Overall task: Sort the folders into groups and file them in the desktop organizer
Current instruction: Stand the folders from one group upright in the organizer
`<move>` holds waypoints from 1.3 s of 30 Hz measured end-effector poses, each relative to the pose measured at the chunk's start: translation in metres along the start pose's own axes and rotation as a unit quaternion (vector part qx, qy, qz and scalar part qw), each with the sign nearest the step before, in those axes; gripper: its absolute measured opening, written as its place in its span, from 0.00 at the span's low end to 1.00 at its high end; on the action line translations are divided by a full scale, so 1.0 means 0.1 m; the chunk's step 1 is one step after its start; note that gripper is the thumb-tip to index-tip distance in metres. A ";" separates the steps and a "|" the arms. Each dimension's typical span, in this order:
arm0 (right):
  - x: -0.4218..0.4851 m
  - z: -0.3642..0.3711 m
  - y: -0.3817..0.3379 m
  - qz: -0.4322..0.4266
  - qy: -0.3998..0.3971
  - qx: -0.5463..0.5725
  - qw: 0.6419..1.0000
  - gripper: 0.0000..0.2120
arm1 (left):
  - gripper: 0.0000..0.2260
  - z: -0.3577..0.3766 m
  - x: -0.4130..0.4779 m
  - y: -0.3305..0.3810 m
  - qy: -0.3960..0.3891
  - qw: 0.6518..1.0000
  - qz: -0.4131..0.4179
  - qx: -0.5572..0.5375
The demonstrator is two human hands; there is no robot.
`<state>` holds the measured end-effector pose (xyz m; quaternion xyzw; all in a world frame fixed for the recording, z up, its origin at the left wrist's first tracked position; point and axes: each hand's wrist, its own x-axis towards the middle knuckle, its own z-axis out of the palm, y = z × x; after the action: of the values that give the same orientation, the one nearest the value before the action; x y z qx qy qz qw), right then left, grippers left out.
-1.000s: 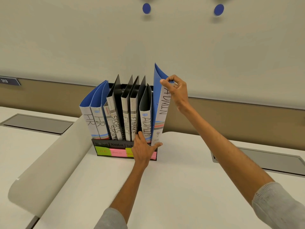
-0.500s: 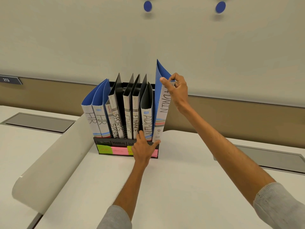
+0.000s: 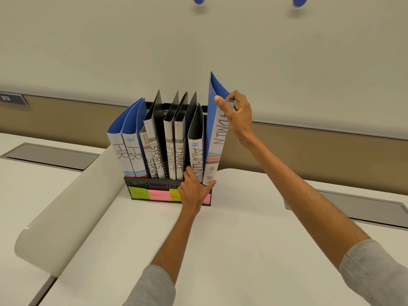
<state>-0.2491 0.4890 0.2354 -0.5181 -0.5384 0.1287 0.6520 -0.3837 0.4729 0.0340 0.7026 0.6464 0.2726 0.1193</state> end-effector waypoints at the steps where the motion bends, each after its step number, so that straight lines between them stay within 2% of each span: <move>1: 0.00 -0.01 0.00 0.000 -0.001 0.002 1.000 0.18 | 0.45 0.00 0.01 -0.01 0.000 1.000 0.005 -0.003; 11: -0.02 0.01 0.01 -0.031 0.042 -0.008 0.999 0.17 | 0.43 0.07 0.00 -0.06 0.016 0.999 0.041 -0.018; 19: 0.01 0.06 -0.01 -0.045 0.058 0.020 0.997 0.15 | 0.46 -0.01 0.03 -0.06 0.066 0.998 0.020 0.000; 28: -0.10 -0.11 0.10 -0.043 0.100 0.048 0.993 0.14 | 0.45 0.03 0.05 -0.03 0.038 0.999 0.018 0.026; 33: -0.10 -0.08 0.05 -0.035 0.067 0.035 0.997 0.12 | 0.45 -0.02 0.03 -0.02 0.022 1.000 0.002 0.022; 39: -0.13 -0.07 0.03 -0.047 0.034 0.017 0.998 0.13 | 0.41 0.00 0.05 -0.23 0.032 0.999 0.037 -0.021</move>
<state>-0.2478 0.4772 0.2267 -0.4849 -0.5377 0.0894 0.6839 -0.4027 0.4806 0.0235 0.7141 0.6177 0.3128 0.1030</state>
